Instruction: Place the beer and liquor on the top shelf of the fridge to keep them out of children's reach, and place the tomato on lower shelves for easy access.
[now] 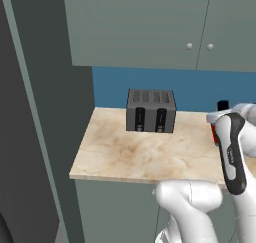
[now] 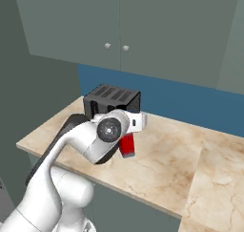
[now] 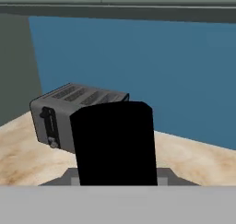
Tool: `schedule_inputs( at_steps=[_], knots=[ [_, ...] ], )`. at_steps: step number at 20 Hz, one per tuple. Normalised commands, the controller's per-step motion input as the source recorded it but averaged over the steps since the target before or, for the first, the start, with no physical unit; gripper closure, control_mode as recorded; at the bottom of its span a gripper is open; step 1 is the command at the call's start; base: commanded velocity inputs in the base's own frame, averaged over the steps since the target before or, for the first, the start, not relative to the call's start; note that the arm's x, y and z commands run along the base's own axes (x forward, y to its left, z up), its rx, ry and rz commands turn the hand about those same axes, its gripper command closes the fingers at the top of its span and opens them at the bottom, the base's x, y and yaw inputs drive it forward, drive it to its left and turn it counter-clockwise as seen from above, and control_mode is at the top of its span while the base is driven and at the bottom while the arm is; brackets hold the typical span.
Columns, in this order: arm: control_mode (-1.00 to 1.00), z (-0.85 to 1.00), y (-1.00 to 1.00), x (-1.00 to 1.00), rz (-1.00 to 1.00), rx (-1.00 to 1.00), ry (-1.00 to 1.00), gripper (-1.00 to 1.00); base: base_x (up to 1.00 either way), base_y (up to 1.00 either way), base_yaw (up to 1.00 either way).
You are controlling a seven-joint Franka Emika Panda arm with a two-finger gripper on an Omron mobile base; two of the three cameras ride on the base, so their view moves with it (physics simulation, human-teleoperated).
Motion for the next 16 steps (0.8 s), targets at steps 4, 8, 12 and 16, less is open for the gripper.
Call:
schedule_inputs(
  at_steps=[4, 8, 12, 16],
  knots=[
    [-1.00, 0.54, 0.60, -1.00, -0.18, -0.18, 0.04, 1.00, 0.00, 0.00, 0.00],
    [-1.00, 0.58, 0.61, -0.92, -0.17, -0.14, 0.03, 1.00, 0.00, 0.00, 0.00],
    [-1.00, 0.75, 0.59, -0.60, -0.13, -0.12, 0.05, 1.00, 0.00, 0.00, 0.00],
    [-1.00, 0.63, 0.64, -0.39, -0.08, -0.06, 0.06, 1.00, 0.00, 0.00, 0.00]
  ],
)
